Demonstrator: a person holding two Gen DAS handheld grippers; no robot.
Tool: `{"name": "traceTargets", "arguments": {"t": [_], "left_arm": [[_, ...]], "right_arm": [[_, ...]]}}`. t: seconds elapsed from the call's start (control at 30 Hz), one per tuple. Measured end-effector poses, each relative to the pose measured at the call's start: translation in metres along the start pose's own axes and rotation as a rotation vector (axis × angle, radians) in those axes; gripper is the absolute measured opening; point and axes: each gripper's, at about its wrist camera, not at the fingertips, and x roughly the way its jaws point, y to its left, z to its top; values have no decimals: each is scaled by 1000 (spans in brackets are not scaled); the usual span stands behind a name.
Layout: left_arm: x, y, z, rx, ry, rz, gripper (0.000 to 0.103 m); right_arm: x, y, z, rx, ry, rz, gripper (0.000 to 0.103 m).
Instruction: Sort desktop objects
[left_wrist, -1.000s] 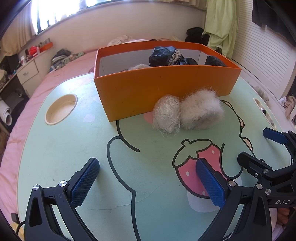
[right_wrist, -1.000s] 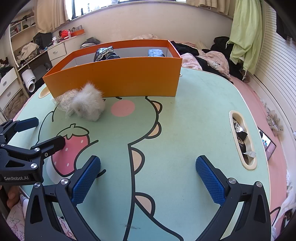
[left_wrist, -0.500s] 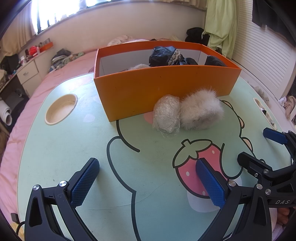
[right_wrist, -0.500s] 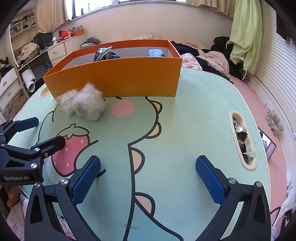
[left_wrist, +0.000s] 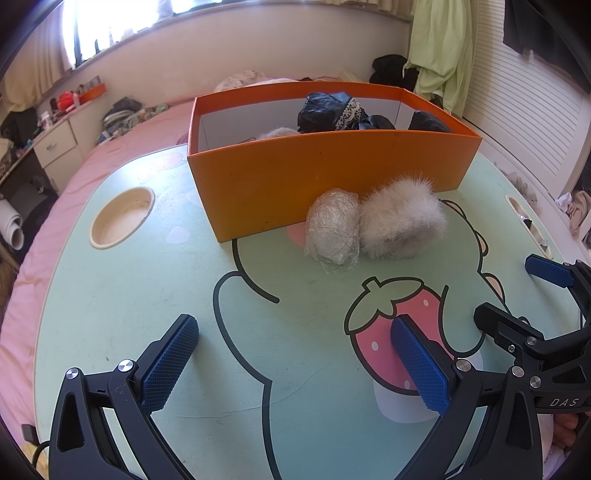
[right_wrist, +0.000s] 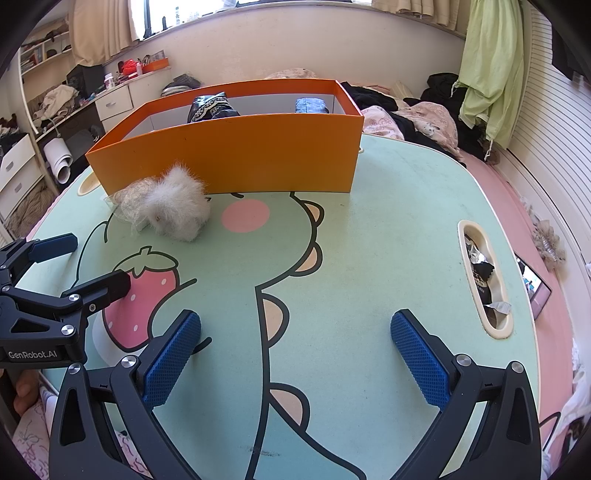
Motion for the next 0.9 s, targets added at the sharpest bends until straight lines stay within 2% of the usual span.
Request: {"name": "traceTargets", "arguments": {"t": [0.6, 0.77, 0.9], "left_arm": [[0, 0, 0, 0, 0, 0, 103], [0, 1, 0, 0, -2, 0, 103], [0, 2, 0, 0, -2, 0, 103]], "right_arm": [[0, -5, 4, 10, -6, 10, 103], [-5, -17, 8, 61, -29, 61, 103], [-23, -15, 15, 80, -83, 114, 102]]}}
